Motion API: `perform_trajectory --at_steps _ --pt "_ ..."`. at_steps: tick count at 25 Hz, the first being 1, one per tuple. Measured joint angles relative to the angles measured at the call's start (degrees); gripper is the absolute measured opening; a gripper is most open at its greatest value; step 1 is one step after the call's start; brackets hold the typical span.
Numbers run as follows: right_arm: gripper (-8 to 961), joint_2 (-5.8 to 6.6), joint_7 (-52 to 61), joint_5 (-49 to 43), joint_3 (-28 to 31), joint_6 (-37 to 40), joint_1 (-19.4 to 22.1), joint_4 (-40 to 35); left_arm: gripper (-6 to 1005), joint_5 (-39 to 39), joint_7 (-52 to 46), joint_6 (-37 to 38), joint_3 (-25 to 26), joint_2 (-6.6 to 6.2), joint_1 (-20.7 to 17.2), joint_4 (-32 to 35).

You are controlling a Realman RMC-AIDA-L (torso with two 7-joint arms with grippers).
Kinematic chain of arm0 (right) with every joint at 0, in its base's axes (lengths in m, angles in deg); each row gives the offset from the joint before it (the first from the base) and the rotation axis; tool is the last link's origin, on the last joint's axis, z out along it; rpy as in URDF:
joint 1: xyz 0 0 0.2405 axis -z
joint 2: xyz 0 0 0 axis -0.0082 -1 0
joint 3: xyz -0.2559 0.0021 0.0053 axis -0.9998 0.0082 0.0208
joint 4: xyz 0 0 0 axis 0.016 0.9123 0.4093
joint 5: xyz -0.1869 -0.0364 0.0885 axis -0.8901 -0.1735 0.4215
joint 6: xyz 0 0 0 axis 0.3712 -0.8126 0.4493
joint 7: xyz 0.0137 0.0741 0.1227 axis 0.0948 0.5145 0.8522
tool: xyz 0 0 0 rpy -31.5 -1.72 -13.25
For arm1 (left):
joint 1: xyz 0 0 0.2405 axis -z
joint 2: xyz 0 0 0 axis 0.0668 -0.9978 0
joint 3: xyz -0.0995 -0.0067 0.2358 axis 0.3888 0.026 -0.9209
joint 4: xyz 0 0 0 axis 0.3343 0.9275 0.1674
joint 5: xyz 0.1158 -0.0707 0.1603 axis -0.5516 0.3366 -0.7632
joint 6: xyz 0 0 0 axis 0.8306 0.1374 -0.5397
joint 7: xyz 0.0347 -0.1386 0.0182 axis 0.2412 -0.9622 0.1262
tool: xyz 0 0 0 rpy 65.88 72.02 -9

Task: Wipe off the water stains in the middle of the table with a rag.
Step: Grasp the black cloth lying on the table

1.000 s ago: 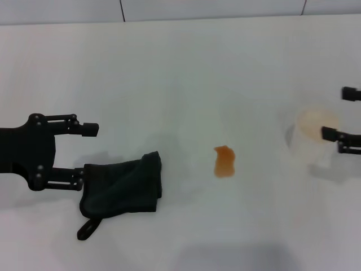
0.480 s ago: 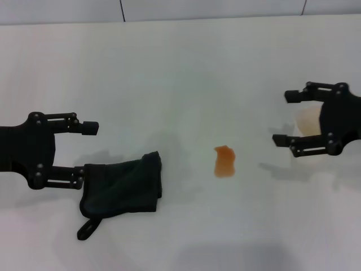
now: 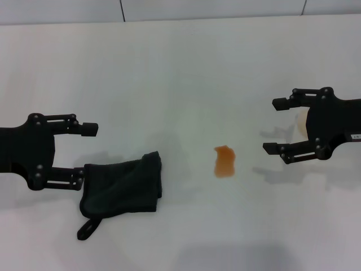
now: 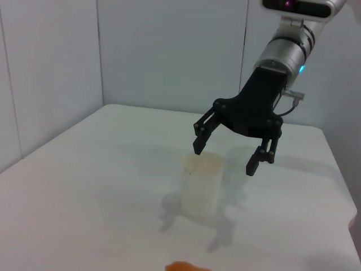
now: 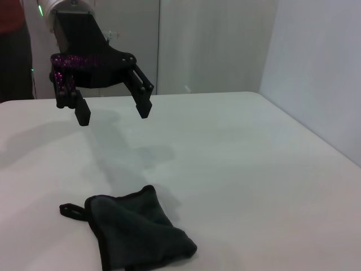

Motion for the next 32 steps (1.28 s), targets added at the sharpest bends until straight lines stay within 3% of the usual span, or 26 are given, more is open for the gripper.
perform_trajectory --at_steps 6,11,17,23,25,28,32 --pt "857 0.00 0.1 0.0 0.1 0.0 0.2 -0.2 786 -0.3 -3.9 -0.1 0.4 -0.67 0.6 0.2" --pt "856 0.00 0.6 0.0 0.1 -0.2 0.0 -0.2 786 -8.5 -16.1 -0.3 0.4 -3.19 6.0 0.3" --pt "856 0.00 0.6 0.1 -0.3 -0.2 -0.2 -0.3 786 -17.6 -19.6 0.0 0.2 -3.39 11.4 0.3" --pt "857 0.00 0.6 0.3 -1.2 -0.2 -0.1 -1.1 786 -27.3 -22.1 -0.5 -2.3 -1.69 17.0 -0.2" --pt "857 0.00 0.6 0.2 -1.4 -0.2 -0.2 -1.1 786 -29.0 -22.4 -1.1 -4.0 -0.86 18.0 -0.3" --pt "857 0.00 0.6 0.1 -1.5 -0.2 -0.2 -0.9 783 -32.4 -22.6 -2.5 -7.3 1.36 19.5 -0.3" --pt "856 0.00 0.6 -0.4 -1.6 -0.1 -0.1 -0.7 773 -33.8 -22.5 -3.3 -8.9 2.80 20.0 -0.4"
